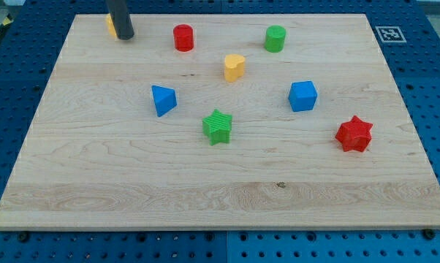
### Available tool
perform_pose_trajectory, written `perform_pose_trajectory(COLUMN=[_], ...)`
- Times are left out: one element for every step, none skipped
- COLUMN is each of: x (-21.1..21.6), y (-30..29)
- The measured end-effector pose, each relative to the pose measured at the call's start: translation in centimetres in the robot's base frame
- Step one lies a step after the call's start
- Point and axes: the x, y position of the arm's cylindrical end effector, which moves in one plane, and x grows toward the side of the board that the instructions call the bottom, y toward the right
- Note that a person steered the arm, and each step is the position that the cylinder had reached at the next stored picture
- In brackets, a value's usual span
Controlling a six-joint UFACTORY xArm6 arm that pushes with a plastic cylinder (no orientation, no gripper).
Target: Nudge the yellow heart to right a bit
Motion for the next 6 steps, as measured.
perform_pose_trajectory(x=[0.2,3.4,7.2,8.4,8.4,8.6], y=[0.0,2.5,7.5,9.2,9.2,9.2])
